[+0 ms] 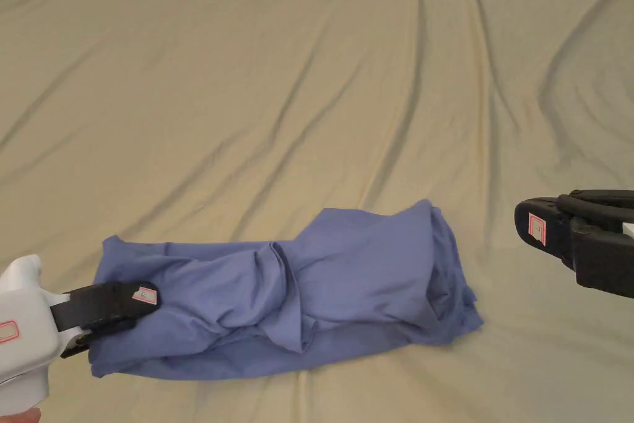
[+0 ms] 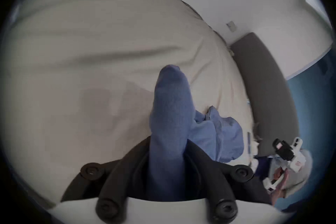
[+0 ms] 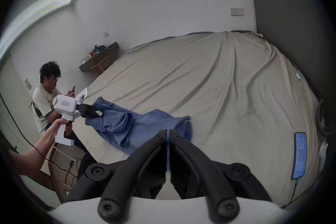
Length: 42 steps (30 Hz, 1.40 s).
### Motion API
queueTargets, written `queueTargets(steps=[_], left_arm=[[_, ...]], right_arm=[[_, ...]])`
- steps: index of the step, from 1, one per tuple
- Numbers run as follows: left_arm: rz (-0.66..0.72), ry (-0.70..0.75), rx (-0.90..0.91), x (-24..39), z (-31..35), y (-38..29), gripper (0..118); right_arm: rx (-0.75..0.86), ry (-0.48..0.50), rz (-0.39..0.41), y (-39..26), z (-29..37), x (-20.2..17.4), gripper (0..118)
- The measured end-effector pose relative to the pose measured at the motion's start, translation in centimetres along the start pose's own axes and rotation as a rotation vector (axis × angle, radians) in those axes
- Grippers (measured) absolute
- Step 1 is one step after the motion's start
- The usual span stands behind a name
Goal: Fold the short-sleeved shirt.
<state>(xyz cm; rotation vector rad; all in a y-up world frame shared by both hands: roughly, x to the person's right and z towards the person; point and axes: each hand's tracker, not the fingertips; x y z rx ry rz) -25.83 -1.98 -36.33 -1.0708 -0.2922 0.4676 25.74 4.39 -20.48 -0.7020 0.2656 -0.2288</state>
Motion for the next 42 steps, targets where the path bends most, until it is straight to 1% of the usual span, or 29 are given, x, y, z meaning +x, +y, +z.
queueTargets(steps=[2, 3, 6, 7, 9, 11, 14, 15, 16, 17, 18, 19, 21, 23, 25, 26, 27, 28, 29, 30, 31, 33, 36, 37, 39, 40, 42], left_arm=[[-0.04, 0.102, -0.016, 2.5, 1.2, 0.4, 10], [-0.089, 0.158, -0.011, 4.6, 1.4, 0.3, 10], [-0.228, 0.233, -0.018, 10.4, 0.5, -0.3, 10], [-0.25, 0.231, -0.033, 12.1, -0.3, -0.6, 10], [-0.361, 0.23, -0.089, 16.1, -2.9, -1.7, 10], [-0.422, 0.205, -0.164, 19.3, -6.3, -2.5, 10], [-0.445, 0.096, -0.288, 22.9, -11.1, -3.9, 10], [-0.42, 0.071, -0.328, 23.6, -12.7, -4.2, 11], [-0.382, 0.056, -0.357, 24.1, -13.9, -4.3, 18], [-0.357, 0.008, -0.382, 24.2, -14.9, -4.4, 40], [-0.321, -0.051, -0.403, 24.2, -15.5, -4.4, 77], [-0.299, -0.087, -0.415, 24.3, -15.5, -4.4, 82], [-0.293, -0.089, -0.396, 24.6, -13.6, -3.9, 82], [-0.307, -0.087, -0.294, 24.2, -10.2, -3.1, 82], [-0.317, -0.06, -0.185, 24.0, -6.0, -2.7, 82], [-0.34, -0.024, -0.129, 23.6, -4.5, -2.8, 82], [-0.372, 0.023, -0.063, 23.3, -3.4, -3.8, 74], [-0.457, 0.078, 0.005, 23.1, -2.9, -4.7, 49], [-0.537, 0.14, 0.027, 23.5, -3.5, -5.6, 11], [-0.531, 0.198, -0.007, 23.4, -4.9, -6.5, 1], [-0.502, 0.215, -0.027, 23.1, -6.2, -7.1, 1], [-0.416, 0.134, -0.127, 22.7, -10.2, -8.0, 1], [-0.335, -0.012, -0.202, 24.1, -14.4, -10.5, 1], [-0.346, 0.006, -0.2, 24.9, -15.4, -11.1, 1], [-0.39, -0.015, -0.237, 26.1, -17.6, -12.2, 1], [-0.373, -0.014, -0.239, 26.6, -18.2, -12.5, 1], [-0.365, -0.067, -0.237, 27.4, -18.9, -13.0, 1]], right_arm=[[0.007, 0.009, -0.011, -0.2, 0.2, 0.4, 5], [0.012, 0.013, -0.019, -0.3, 0.3, 0.7, 5], [0.028, 0.018, -0.042, -0.8, 0.9, 1.7, 5], [0.034, 0.018, -0.049, -1.0, 1.1, 2.0, 5], [0.047, 0.015, -0.066, -1.4, 1.9, 3.0, 5], [0.061, 0.006, -0.086, -1.9, 2.7, 3.9, 5], [0.077, -0.026, -0.113, -2.6, 4.1, 5.3, 5], [0.081, -0.036, -0.124, -2.9, 4.6, 5.9, 5], [0.083, -0.045, -0.136, -3.2, 5.0, 6.3, 5], [0.085, -0.058, -0.148, -3.6, 5.5, 6.9, 5], [0.086, -0.073, -0.162, -3.9, 5.9, 7.4, 5], [0.084, -0.082, -0.171, -4.2, 6.2, 7.8, 5], [0.08, -0.102, -0.184, -4.7, 6.7, 8.6, 5], [0.078, -0.111, -0.194, -4.9, 6.9, 9.0, 5], [0.078, -0.114, -0.199, -5.0, 6.8, 9.1, 5], [0.08, -0.115, -0.199, -4.9, 6.8, 9.1, 5], [0.081, -0.113, -0.199, -4.8, 6.6, 9.0, 5], [0.08, -0.111, -0.196, -4.7, 6.4, 8.9, 5], [0.079, -0.11, -0.191, -4.6, 6.2, 8.7, 5], [0.078, -0.11, -0.185, -4.4, 6.1, 8.6, 5], [0.076, -0.109, -0.182, -4.4, 6.0, 8.5, 5], [0.07, -0.113, -0.174, -4.1, 5.8, 8.2, 5], [0.061, -0.128, -0.164, -3.9, 5.9, 8.1, 5], [0.059, -0.134, -0.163, -3.8, 6.0, 8.1, 5], [0.052, -0.149, -0.162, -3.8, 6.0, 8.3, 5], [0.05, -0.157, -0.162, -3.7, 6.0, 8.3, 5], [0.048, -0.161, -0.166, -3.6, 6.0, 8.5, 5]])
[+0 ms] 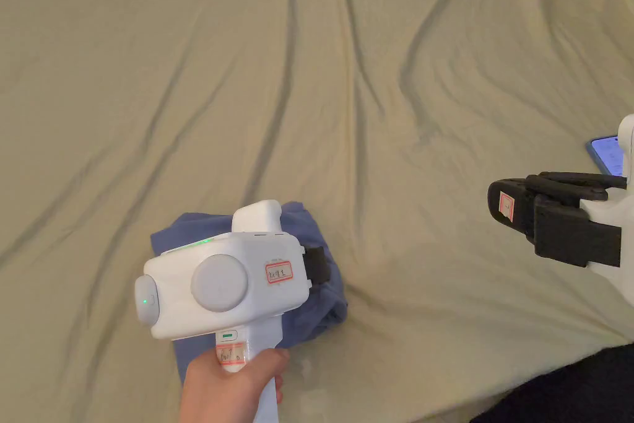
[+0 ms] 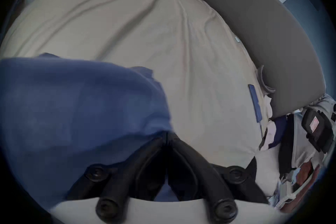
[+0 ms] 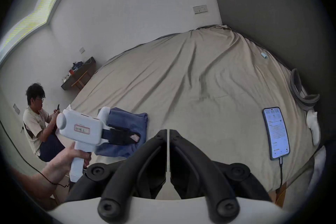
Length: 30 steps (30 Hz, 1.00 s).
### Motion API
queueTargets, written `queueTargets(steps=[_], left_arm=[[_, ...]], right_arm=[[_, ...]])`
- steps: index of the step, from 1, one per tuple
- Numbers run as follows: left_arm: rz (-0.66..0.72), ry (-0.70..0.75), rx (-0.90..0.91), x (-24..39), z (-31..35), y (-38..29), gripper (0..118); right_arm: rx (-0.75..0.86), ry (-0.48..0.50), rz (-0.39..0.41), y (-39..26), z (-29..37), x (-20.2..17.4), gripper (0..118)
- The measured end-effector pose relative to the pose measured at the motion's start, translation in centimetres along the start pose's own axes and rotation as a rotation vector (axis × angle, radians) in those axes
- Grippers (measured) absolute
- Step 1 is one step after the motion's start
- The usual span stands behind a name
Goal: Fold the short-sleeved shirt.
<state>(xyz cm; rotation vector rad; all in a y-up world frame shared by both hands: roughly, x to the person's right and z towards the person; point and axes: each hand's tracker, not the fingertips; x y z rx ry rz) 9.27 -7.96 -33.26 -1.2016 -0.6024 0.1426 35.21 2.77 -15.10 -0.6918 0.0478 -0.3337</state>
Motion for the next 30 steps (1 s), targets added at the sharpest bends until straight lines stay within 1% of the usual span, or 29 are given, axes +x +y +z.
queueTargets(steps=[4, 6, 9, 12, 14, 17, 19, 21, 24, 26, 27, 28, 30], left_arm=[[0.01, -0.033, -0.003, 0.1, -0.1, 0.4, 1], [0.011, -0.088, 0.02, -0.4, 2.3, 0.2, 1], [-0.041, -0.096, 0.117, -1.3, 8.5, -0.3, 1], [-0.093, -0.025, 0.237, -3.3, 16.3, -0.8, 1], [-0.127, 0.076, 0.303, -4.9, 20.3, -1.5, 1], [-0.112, 0.21, 0.338, -7.9, 24.2, -2.6, 1], [-0.058, 0.209, 0.337, -9.9, 25.1, -3.0, 1], [0.017, 0.182, 0.333, -11.8, 25.4, -3.7, 1], [0.075, 0.116, 0.317, -13.7, 24.5, -4.0, 1], [0.087, 0.09, 0.303, -14.4, 23.6, -4.2, 1], [0.098, 0.057, 0.285, -14.8, 22.8, -4.0, 1], [0.115, 0.036, 0.278, -15.1, 22.2, -3.9, 1], [0.151, -0.027, 0.254, -16.0, 20.6, -3.6, 1]], right_arm=[[-0.006, -0.003, 0.007, 0.3, -0.2, -0.5, 5], [-0.004, 0.003, 0.018, 0.5, -0.1, -1.1, 5], [-0.003, 0.025, 0.048, 1.1, -0.3, -2.6, 5], [-0.005, 0.07, 0.113, 2.0, -0.8, -5.4, 5], [-0.007, 0.113, 0.166, 2.6, -1.4, -7.8, 5], [-0.041, 0.178, 0.241, 3.0, -4.0, -11.6, 5], [-0.079, 0.199, 0.272, 2.5, -6.9, -13.3, 5], [-0.176, 0.185, 0.296, 1.2, -11.3, -14.4, 5], [-0.292, 0.104, 0.349, -1.3, -17.4, -14.4, 5], [-0.354, 0.075, 0.364, -2.7, -20.3, -13.6, 5], [-0.379, 0.084, 0.353, -3.2, -21.1, -13.3, 5], [-0.383, 0.099, 0.344, -3.6, -21.7, -13.0, 5], [-0.392, 0.083, 0.34, -3.8, -22.5, -12.3, 5]])
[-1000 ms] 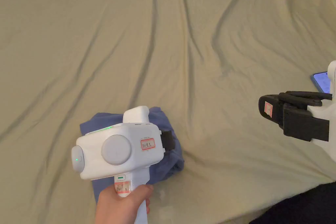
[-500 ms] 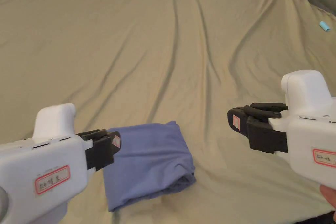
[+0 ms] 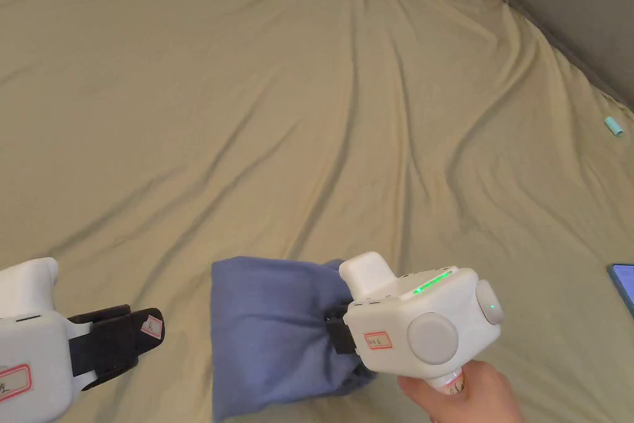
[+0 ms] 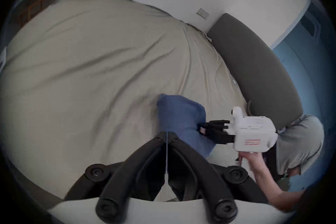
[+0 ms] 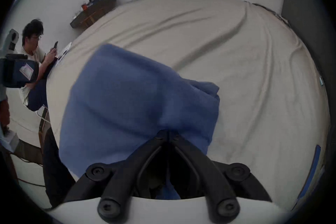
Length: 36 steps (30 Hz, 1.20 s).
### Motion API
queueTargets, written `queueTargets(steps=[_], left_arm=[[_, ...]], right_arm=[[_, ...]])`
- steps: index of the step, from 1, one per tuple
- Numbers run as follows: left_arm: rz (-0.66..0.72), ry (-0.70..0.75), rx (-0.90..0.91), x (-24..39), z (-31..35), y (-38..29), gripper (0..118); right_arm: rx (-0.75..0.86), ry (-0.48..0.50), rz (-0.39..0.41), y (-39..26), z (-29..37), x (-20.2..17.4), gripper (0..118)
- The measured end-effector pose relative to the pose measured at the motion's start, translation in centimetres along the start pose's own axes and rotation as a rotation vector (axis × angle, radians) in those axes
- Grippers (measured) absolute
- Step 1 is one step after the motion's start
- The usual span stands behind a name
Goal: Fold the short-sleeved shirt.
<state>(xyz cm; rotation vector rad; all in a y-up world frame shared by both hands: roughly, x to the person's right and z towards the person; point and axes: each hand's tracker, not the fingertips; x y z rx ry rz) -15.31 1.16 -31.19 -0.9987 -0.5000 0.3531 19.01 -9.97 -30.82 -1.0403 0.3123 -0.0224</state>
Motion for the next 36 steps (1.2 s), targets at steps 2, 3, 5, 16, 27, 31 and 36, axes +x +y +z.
queueTargets(steps=[2, 3, 5, 16, 27, 31, 36], left_arm=[[0.051, -0.089, -0.052, -1.2, -1.8, 0.3, 1], [0.113, -0.174, -0.085, -2.4, -2.8, 0.5, 4], [0.262, -0.404, -0.146, -5.5, -5.0, 0.7, 62], [0.374, -0.57, -0.332, -6.5, -17.6, 0.9, 107], [0.224, -0.461, -0.322, -5.0, -17.5, 0.4, 49], [0.206, -0.456, -0.346, -5.3, -16.1, 1.8, 47], [0.113, -0.372, -0.312, -9.4, -9.8, 5.3, 46]], right_arm=[[0.002, 0.029, -0.031, 0.4, 0.4, 0.5, 5], [0.002, 0.043, -0.034, 0.5, 0.7, 0.7, 5], [-0.003, 0.057, -0.03, 0.5, 0.9, 1.0, 5], [-0.005, 0.124, -0.03, 0.5, 0.9, 1.9, 5], [0.024, 0.192, -0.09, 0.2, 1.1, 2.7, 5], [0.079, 0.238, -0.141, 0.7, 2.6, 1.9, 5], [0.166, 0.271, -0.165, 2.3, 4.9, -0.3, 5]])
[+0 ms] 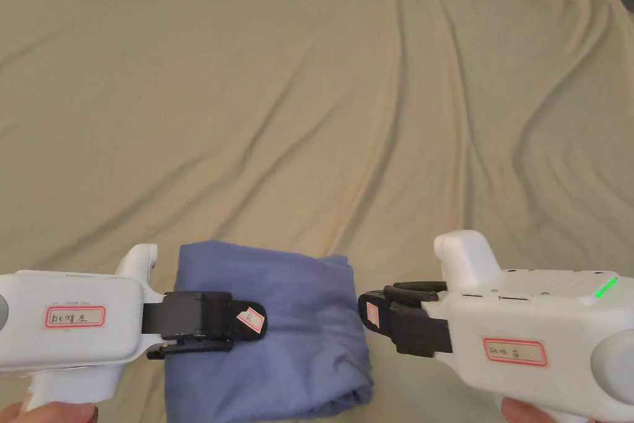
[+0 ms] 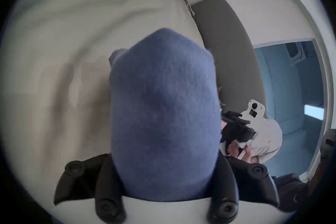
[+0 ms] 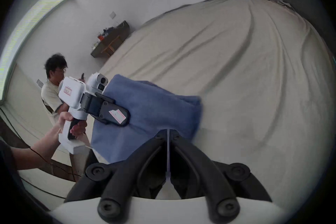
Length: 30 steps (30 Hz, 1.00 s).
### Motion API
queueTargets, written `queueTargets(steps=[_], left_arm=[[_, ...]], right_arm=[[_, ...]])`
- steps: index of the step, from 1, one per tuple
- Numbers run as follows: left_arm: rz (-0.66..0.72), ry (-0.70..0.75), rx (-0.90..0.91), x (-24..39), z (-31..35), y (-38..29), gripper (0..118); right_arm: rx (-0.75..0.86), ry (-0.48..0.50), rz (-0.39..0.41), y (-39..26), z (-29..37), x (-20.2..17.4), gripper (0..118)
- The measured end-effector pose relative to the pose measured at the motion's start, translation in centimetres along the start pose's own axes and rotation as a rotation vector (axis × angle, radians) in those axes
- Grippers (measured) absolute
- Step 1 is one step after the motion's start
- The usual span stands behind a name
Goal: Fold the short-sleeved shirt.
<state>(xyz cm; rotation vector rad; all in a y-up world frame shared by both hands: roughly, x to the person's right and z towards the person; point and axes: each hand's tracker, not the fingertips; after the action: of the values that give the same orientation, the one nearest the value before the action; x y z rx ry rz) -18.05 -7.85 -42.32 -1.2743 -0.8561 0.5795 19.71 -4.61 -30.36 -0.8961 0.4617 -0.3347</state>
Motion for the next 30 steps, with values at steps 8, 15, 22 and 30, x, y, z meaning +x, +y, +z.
queueTargets(steps=[8, 15, 22, 30], left_arm=[[-0.005, 0.507, 0.066, -6.5, 20.2, 2.5, 46], [0.179, 0.661, 0.087, -14.7, 27.4, 4.8, 47], [0.255, 0.795, 0.187, -18.6, 27.8, 2.8, 99], [0.103, 0.976, 0.513, -7.7, 32.9, -1.0, 1]], right_arm=[[-0.001, 0.09, 0.097, 2.5, -3.0, -7.3, 5], [-0.096, 0.132, 0.182, 2.3, -7.3, -12.3, 5], [-0.129, 0.122, 0.22, 2.2, -7.5, -12.7, 5], [-0.006, 0.064, 0.22, 3.3, -2.1, -10.5, 5]])
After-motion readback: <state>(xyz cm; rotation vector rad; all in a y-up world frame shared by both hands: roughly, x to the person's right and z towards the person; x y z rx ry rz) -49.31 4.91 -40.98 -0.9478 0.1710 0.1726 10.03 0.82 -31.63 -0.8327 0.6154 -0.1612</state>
